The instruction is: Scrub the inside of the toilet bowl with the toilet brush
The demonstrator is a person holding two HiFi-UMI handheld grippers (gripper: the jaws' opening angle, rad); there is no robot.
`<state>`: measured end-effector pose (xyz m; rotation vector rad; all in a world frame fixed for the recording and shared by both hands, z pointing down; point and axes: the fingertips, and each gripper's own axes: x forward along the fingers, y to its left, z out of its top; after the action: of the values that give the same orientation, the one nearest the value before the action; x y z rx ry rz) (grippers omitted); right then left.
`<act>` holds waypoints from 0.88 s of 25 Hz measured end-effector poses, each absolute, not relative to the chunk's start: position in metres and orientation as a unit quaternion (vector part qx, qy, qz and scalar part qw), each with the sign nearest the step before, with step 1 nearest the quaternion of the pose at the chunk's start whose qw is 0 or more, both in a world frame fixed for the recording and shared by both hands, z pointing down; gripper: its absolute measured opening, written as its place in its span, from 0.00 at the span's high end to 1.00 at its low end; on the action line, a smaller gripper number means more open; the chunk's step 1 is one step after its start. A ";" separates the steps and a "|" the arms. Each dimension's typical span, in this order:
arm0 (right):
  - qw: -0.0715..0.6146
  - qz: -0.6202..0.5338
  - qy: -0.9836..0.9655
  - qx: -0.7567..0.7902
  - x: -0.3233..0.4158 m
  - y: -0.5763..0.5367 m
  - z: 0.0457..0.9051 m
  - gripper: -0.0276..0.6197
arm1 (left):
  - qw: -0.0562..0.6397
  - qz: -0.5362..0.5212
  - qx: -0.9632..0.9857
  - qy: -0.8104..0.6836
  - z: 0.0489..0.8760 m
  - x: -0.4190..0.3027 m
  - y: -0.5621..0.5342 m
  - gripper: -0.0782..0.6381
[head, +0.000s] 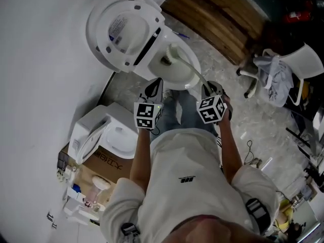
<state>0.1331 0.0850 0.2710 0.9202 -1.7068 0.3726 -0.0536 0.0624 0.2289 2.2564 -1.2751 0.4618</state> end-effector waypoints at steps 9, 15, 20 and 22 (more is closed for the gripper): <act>0.454 0.136 -0.772 0.424 0.096 0.080 0.193 0.86 | 0.204 0.159 0.853 -0.453 0.167 -0.051 0.058 0.88; 0.430 0.130 -0.772 0.450 0.093 0.083 0.167 0.86 | 0.187 0.155 0.864 -0.440 0.148 -0.051 0.067 0.88; 0.407 0.119 -0.773 0.472 0.093 0.081 0.151 0.86 | 0.179 0.143 0.870 -0.436 0.136 -0.051 0.066 0.88; 0.400 0.117 -0.772 0.480 0.095 0.081 0.146 0.86 | 0.174 0.140 0.873 -0.434 0.131 -0.048 0.066 0.88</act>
<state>0.0952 0.0814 0.1455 1.2145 -1.9539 0.2968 -0.0476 0.0656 0.1311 2.4747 -1.2300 0.3977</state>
